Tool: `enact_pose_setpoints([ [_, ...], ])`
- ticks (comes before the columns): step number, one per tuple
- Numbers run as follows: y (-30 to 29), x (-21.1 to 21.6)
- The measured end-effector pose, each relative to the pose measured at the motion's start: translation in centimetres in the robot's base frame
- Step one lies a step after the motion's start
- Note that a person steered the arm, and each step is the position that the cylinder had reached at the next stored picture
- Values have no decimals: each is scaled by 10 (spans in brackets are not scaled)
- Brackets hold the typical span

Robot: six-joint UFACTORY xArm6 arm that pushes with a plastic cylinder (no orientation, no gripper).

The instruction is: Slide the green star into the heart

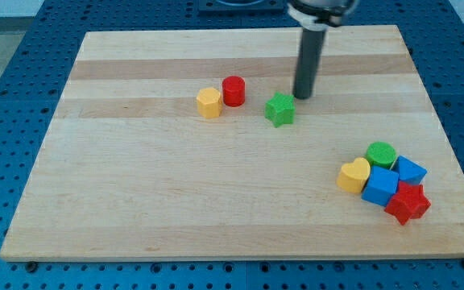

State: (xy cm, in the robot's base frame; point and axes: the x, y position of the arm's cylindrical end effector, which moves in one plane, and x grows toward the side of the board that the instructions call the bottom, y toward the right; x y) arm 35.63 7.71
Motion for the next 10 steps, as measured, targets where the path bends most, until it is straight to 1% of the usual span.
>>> enact_pose_setpoints([
  [1, -53, 0],
  [2, -87, 5],
  [3, -89, 19],
  [5, -33, 25],
  [7, 11, 77],
  [8, 34, 93],
  [9, 47, 104],
  [10, 46, 106],
])
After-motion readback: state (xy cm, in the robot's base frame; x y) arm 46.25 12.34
